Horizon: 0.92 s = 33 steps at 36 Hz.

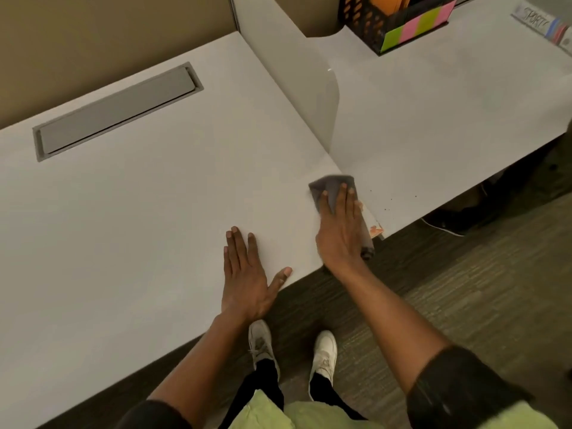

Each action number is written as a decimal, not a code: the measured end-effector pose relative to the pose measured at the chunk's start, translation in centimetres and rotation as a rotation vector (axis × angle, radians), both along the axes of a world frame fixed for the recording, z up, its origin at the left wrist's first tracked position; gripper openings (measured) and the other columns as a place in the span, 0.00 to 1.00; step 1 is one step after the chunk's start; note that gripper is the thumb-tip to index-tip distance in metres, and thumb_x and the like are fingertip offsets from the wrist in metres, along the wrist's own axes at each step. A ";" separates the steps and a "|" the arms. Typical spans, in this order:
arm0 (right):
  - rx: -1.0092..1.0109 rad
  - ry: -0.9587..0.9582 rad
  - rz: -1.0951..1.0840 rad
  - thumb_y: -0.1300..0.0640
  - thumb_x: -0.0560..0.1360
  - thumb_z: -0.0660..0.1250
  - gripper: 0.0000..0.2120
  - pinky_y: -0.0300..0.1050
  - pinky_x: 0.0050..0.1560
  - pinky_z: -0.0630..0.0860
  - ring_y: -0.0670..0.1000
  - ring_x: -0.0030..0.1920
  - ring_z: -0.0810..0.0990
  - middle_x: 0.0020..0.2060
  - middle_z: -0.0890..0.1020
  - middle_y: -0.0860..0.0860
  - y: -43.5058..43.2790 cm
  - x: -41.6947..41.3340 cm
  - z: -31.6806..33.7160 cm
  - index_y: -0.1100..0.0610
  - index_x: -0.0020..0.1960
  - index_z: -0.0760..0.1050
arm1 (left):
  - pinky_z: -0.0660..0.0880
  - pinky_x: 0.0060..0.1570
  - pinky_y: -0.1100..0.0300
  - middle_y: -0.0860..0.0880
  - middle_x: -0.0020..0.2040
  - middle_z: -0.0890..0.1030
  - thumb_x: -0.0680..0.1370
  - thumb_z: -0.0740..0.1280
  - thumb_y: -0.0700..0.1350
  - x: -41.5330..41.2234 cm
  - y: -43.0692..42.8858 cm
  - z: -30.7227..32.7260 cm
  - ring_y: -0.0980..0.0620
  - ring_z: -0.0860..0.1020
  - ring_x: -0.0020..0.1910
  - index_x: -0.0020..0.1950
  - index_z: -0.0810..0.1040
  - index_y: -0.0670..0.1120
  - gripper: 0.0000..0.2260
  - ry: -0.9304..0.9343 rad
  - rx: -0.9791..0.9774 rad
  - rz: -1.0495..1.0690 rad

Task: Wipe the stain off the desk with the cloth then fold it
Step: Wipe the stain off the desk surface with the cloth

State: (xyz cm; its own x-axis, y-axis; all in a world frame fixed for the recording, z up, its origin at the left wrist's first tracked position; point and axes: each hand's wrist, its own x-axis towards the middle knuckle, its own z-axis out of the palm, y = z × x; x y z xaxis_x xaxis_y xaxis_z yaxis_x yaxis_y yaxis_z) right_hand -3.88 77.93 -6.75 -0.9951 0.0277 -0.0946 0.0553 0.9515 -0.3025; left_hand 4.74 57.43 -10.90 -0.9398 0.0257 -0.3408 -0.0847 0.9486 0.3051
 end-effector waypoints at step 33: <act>0.055 0.014 0.118 0.64 0.83 0.58 0.33 0.59 0.84 0.47 0.63 0.85 0.46 0.84 0.47 0.66 1.3 -3.2 -0.5 0.58 0.85 0.50 | 0.31 0.84 0.43 0.42 0.83 0.21 0.79 0.44 0.81 0.1 -0.4 -0.7 0.45 0.21 0.83 0.86 0.28 0.44 0.53 0.008 -0.019 -0.046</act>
State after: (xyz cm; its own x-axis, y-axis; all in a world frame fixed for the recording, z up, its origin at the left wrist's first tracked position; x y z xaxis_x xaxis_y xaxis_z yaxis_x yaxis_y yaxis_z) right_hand -7.07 79.25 -7.29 -0.9929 -0.0853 -0.0825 -0.0623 0.9664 -0.2493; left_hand 4.83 57.04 -11.61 -0.9403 0.0626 -0.3344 -0.0384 0.9572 0.2870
